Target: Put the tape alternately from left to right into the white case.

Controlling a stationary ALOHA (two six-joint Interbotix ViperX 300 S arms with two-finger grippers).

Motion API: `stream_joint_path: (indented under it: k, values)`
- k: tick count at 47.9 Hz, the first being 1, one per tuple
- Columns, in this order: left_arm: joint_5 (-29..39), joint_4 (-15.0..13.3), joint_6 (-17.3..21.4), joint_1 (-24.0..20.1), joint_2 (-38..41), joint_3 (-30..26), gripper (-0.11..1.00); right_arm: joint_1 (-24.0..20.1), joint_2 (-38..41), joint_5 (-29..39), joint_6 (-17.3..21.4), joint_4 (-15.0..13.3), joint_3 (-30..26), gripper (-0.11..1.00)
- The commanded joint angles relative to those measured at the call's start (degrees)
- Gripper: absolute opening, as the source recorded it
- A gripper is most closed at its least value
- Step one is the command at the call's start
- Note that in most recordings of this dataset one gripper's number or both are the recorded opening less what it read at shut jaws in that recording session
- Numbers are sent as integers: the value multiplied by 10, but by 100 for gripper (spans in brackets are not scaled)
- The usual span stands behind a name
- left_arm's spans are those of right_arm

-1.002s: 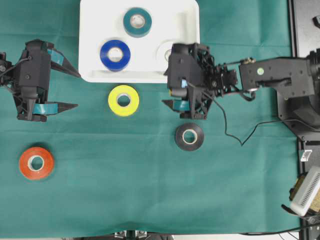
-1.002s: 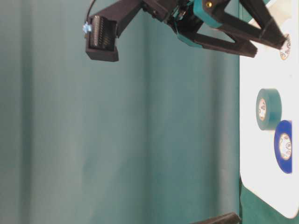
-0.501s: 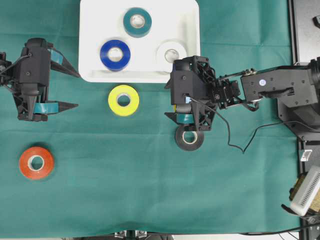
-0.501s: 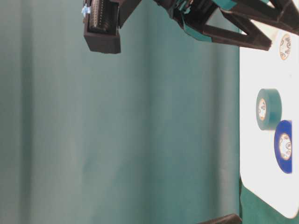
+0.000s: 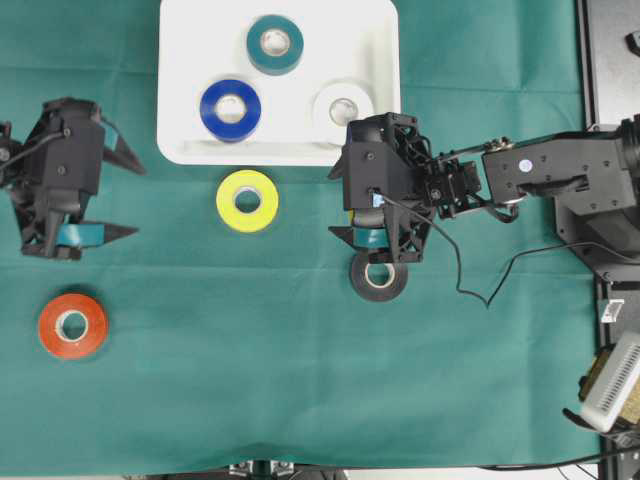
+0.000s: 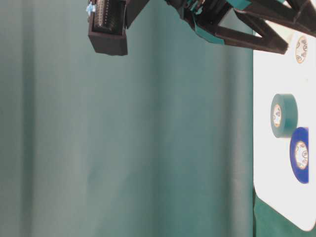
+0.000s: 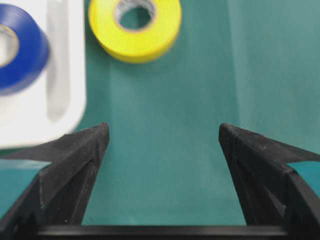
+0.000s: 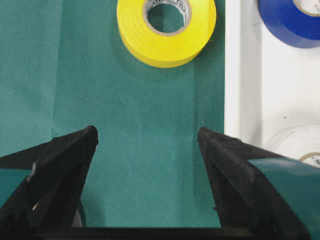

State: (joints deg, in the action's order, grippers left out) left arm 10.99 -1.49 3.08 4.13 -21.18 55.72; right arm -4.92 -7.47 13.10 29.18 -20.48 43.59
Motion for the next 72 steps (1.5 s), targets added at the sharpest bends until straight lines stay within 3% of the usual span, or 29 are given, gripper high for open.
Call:
stream_joint_path:
  k: [1,20,44,55,61,72]
  values:
    - [18,-2,-3,18,-10,-10,61,-1,-11,-4,1,-2,-5,83]
    - [68,-1,-93,85,-11,0,61,-1,-6,-4,1,-1,-5,83]
    - [66,-1,-145,197,0,24,61,-1,-6,-4,1,-2,-6,83]
    - [60,-1,-184,205,21,25,62,-1,-5,-8,1,-1,-7,83]
    - [59,0,-186,206,41,25,68,-1,-5,-17,1,-1,-7,83]
    - [47,1,-184,206,90,14,91,-2,-3,-18,1,-1,-9,83]
